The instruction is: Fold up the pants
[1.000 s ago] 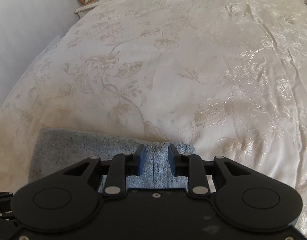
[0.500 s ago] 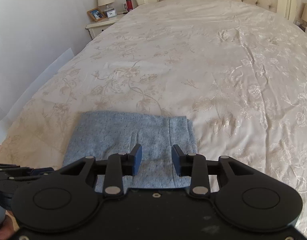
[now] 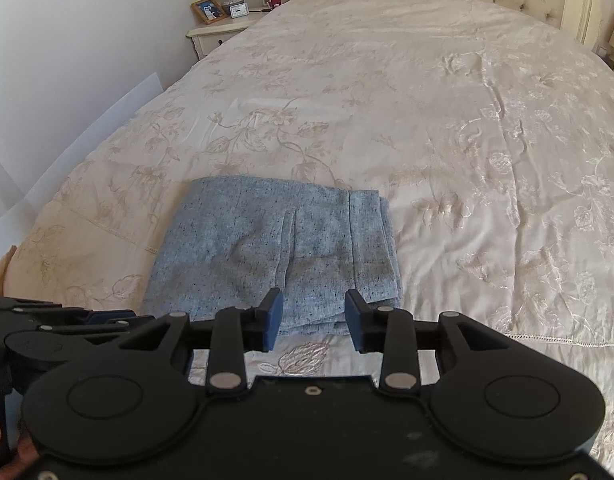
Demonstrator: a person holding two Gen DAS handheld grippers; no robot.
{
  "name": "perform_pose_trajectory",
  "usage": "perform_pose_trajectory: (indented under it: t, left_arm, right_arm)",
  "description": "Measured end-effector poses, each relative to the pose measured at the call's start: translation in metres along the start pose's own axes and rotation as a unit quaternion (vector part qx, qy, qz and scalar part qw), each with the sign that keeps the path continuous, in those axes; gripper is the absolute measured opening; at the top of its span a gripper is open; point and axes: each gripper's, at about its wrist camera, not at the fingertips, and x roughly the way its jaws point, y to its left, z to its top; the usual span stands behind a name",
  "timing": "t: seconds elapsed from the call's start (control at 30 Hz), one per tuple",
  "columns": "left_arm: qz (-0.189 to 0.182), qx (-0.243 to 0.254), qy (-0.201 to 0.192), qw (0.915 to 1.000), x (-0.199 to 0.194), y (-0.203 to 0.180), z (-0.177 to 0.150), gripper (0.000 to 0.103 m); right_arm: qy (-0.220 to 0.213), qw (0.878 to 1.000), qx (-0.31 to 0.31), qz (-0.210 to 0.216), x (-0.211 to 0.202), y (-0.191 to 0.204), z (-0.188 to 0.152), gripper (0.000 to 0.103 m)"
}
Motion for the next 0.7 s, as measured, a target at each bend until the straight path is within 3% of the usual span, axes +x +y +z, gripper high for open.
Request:
perform_pose_trajectory:
  t: [0.4,0.7]
  left_arm:
    - [0.026,0.001,-0.011,0.9996,-0.021,-0.015,-0.013,0.023]
    - [0.030,-0.007,-0.007,0.9995,-0.027,-0.021,-0.020,0.023]
  right_arm:
    - [-0.014,1.000,0.009,0.007,-0.025,-0.015,-0.007,0.037]
    - [0.001,1.000,0.009,0.011,-0.031,-0.020,-0.015,0.037]
